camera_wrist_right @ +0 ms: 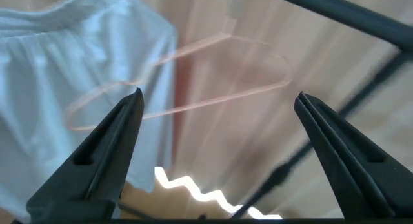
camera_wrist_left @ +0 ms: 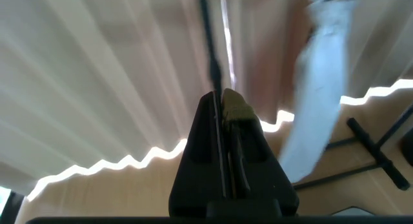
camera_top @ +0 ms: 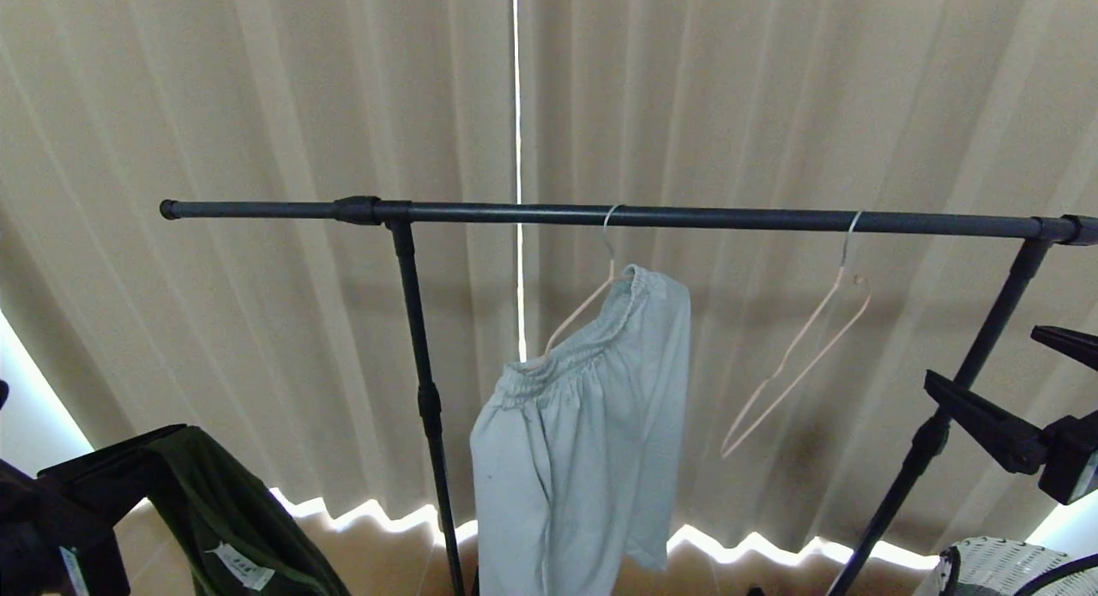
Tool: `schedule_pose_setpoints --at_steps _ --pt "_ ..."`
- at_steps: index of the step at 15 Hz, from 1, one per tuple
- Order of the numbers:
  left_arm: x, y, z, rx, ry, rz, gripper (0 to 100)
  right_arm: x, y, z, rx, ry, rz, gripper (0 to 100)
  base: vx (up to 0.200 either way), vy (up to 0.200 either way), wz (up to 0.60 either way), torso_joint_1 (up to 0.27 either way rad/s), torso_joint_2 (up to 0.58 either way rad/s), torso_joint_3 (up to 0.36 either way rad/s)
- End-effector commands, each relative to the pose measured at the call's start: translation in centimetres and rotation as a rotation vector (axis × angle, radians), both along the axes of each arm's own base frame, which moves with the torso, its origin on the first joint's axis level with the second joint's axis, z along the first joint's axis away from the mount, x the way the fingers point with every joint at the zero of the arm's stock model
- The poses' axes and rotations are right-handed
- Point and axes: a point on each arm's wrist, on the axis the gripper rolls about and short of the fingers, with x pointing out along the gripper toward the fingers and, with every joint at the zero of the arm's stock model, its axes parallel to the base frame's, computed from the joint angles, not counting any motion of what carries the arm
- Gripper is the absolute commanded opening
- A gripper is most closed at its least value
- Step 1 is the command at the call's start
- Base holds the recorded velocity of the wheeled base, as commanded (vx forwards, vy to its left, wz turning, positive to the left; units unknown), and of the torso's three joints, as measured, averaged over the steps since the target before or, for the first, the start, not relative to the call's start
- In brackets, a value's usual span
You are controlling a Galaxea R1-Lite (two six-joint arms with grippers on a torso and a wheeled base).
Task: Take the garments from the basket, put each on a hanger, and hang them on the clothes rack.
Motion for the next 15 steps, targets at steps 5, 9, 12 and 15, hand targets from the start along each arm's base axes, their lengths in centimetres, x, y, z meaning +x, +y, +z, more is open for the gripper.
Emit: schedule_pose_setpoints --at_steps 5,9,12,15 --pt "0.2 -0.1 0.0 0.001 0.007 0.001 0 0.4 0.6 -0.5 -0.006 0.028 0.039 100 0.000 0.000 0.00 0.000 0.00 0.000" --pt "0.3 -0.1 0.0 0.001 0.007 0.004 0 0.4 0.8 -0.5 -0.007 0.034 0.050 100 0.050 0.000 0.00 0.002 0.00 0.001" --pt "0.2 0.0 -0.1 0.005 0.010 0.001 0 0.8 0.9 -0.5 0.006 0.044 0.046 100 0.200 0.000 0.00 0.001 0.00 0.002" --pt "0.1 0.0 0.0 0.003 0.002 0.001 0 3.1 1.9 -0.2 0.120 0.105 0.043 100 0.000 0.000 0.00 0.000 0.00 0.000"
